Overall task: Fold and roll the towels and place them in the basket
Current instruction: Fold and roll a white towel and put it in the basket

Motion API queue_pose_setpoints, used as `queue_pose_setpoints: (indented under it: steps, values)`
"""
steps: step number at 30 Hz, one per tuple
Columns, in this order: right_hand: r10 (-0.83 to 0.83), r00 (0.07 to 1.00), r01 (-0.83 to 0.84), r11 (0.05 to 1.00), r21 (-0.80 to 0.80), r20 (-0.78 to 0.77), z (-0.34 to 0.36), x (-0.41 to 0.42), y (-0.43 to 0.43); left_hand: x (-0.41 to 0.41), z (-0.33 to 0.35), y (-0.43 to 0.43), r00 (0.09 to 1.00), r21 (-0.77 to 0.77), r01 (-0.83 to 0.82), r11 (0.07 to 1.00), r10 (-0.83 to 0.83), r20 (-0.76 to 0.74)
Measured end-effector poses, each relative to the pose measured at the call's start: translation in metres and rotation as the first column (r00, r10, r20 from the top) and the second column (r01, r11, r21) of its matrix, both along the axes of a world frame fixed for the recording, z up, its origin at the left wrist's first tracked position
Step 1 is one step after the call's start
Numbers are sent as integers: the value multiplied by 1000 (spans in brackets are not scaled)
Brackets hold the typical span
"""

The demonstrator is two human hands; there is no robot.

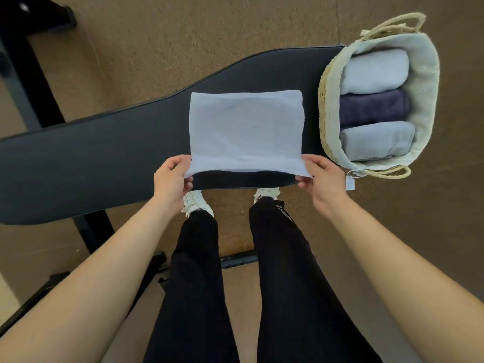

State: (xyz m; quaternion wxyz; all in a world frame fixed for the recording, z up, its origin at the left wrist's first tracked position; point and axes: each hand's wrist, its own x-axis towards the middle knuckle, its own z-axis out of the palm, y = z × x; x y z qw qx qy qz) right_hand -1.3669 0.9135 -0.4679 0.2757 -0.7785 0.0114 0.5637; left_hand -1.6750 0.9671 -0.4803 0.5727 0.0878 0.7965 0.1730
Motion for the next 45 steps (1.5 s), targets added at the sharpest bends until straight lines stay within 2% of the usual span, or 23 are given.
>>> queue_pose_setpoints:
  steps: [3,5,12,14,16,18,20,22,24,26,27,31,35,37,39,40,43,45]
  values:
    - [-174,977,185,979,87,-127,4,-1,32,9,3,40,980,2,-166,986,165,110]
    - [-171,979,186,972,143,-110,1,-5,52,16,1,62,962,-8,-224,974,223,159]
    - [-49,996,39,988,147,68,-29,-13,93,42,-13,113,936,-31,-298,954,299,185]
    - [69,993,-81,988,129,92,-38,-14,98,48,-15,119,943,3,-306,952,303,136]
    - [264,948,-287,950,124,177,-44,-15,98,50,-21,118,957,93,-288,953,289,0]
    - [504,792,-560,824,83,345,-47,-16,90,47,-29,109,960,169,-139,976,175,-219]
    - [645,591,-750,660,37,485,-50,-17,80,42,-39,96,929,134,64,989,-10,-370]
    - [732,418,-860,509,-23,538,-54,-17,69,37,-48,82,908,61,207,977,-168,-384]
    - [827,233,-926,349,-141,512,-59,-15,62,35,-54,73,898,15,306,952,-284,-336]
    - [874,124,-937,259,-234,469,-61,-17,56,36,-57,68,902,7,345,939,-329,-278]
    - [879,123,-934,260,-246,461,-62,-19,54,37,-57,66,908,6,348,938,-335,-253]
    - [877,247,-914,352,-201,412,-61,-24,45,30,-56,63,884,11,412,911,-396,-248]
    - [883,196,-888,345,-305,427,-55,-34,44,19,-47,55,881,61,454,889,-438,-180]
    - [846,209,-907,355,-225,491,-51,-46,49,18,-39,51,868,88,491,867,-477,-136]
    - [833,221,-951,299,-76,507,-48,-60,54,18,-30,49,857,125,515,848,-504,-105]
    - [840,195,-967,250,-43,506,-49,-66,57,19,-26,48,853,143,522,841,-514,-93]
    - [882,115,-975,189,-119,458,-60,-77,67,22,-14,49,823,183,567,803,-560,-94]
    - [919,133,-968,200,-151,371,-68,-79,75,25,-8,50,796,208,603,770,-596,-102]
